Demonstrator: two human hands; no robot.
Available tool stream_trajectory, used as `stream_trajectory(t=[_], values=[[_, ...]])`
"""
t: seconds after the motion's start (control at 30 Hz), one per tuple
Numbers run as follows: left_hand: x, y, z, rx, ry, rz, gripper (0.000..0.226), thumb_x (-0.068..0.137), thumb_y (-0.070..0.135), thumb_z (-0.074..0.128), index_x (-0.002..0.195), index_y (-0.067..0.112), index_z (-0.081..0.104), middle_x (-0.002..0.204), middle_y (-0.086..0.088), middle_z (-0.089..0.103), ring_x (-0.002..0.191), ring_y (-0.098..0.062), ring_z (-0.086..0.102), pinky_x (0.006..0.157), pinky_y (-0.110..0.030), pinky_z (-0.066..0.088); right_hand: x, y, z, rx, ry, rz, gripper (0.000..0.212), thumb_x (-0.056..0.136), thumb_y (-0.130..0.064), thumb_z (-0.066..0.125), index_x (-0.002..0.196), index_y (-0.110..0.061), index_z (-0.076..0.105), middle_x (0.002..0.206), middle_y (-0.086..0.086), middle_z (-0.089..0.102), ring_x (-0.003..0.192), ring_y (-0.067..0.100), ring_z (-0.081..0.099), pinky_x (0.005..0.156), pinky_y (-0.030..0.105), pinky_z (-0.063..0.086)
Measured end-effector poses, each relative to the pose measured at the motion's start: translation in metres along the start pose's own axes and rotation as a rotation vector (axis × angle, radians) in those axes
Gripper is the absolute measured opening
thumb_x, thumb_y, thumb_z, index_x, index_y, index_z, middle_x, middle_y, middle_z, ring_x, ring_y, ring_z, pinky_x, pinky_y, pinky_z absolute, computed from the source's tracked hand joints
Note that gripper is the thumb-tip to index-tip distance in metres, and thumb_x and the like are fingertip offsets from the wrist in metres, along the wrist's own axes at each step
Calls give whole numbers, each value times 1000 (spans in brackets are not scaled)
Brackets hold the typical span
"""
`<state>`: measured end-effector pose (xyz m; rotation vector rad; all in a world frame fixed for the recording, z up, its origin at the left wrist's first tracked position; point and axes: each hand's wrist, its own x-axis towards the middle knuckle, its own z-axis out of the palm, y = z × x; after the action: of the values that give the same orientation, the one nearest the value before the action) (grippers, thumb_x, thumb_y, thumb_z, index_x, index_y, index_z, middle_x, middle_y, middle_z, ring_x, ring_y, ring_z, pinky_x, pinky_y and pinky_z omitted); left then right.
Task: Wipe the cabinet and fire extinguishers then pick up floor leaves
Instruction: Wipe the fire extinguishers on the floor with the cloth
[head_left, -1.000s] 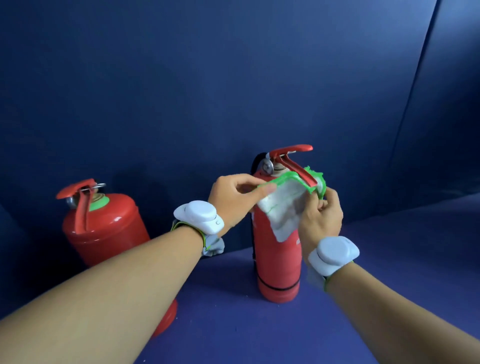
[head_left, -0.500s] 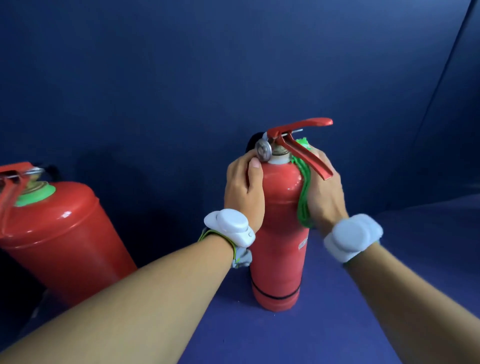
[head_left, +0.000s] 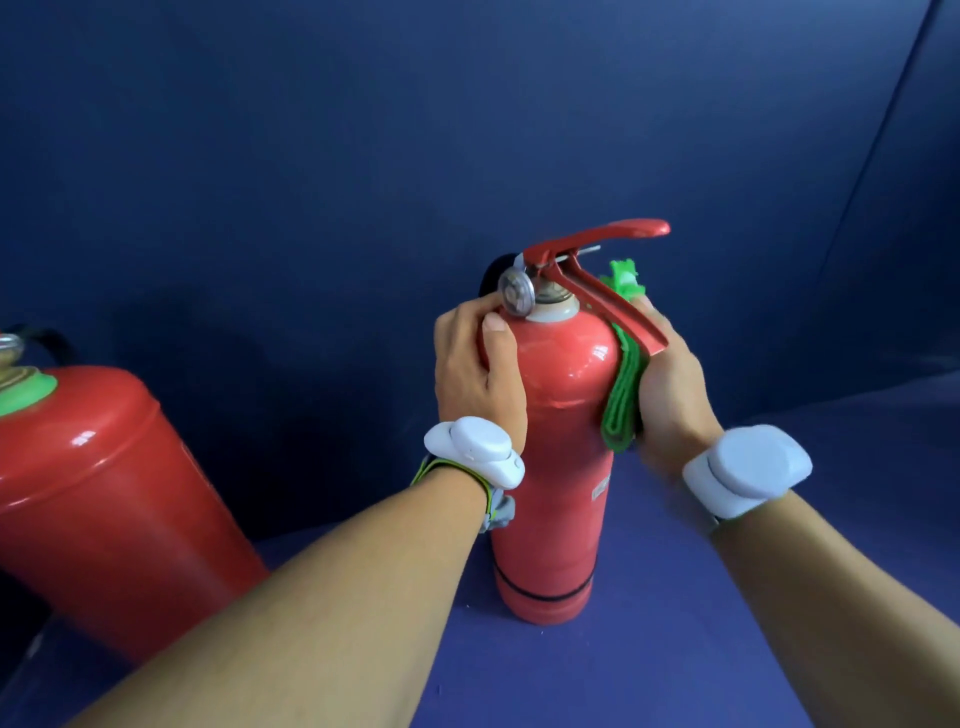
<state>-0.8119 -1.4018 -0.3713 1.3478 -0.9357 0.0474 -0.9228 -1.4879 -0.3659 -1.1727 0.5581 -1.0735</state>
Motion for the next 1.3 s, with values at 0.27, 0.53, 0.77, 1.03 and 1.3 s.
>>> stream_trajectory(t=[0.27, 0.53, 0.77, 1.03, 1.3], values=[[1, -6, 3, -59, 32, 60, 40, 94, 41, 33, 111, 20, 63, 115, -2, 54, 96, 8, 52, 84, -1, 34, 4, -44, 22, -135, -95, 108, 35, 103, -18, 40, 70, -16, 53, 40, -8, 52, 33, 4, 48, 37, 10, 38], [2, -6, 1, -70, -17, 12, 43, 97, 35, 34, 117, 9, 63, 120, -9, 52, 106, -3, 52, 95, -10, 37, -49, -8, 41, -273, 369, 4, 37, 99, -44, 44, 124, -24, 62, 123, -7, 65, 118, 14, 59, 105, 42, 45], [2, -10, 4, -102, 20, 59, 39, 100, 31, 36, 118, 10, 63, 119, -9, 53, 104, 8, 50, 94, -8, 35, 20, -46, 22, -576, -87, -3, 22, 98, -24, 50, 77, -30, 55, 60, -21, 63, 60, -11, 58, 70, 15, 47], [-3, -12, 10, -140, 89, 45, 44, 98, 36, 33, 117, 13, 65, 116, -7, 57, 99, 5, 54, 90, -9, 37, -5, 72, -25, -165, 131, 446, 36, 100, -39, 34, 71, -24, 48, 50, 5, 51, 32, 8, 41, 35, 17, 26], [-8, -5, 11, -133, 120, 2, 36, 99, 36, 33, 117, 27, 63, 120, -3, 59, 110, -5, 57, 98, -21, 42, 9, 26, -13, -11, 121, 195, 28, 89, -44, 56, 92, -22, 73, 105, 4, 71, 98, 17, 63, 98, 40, 48]])
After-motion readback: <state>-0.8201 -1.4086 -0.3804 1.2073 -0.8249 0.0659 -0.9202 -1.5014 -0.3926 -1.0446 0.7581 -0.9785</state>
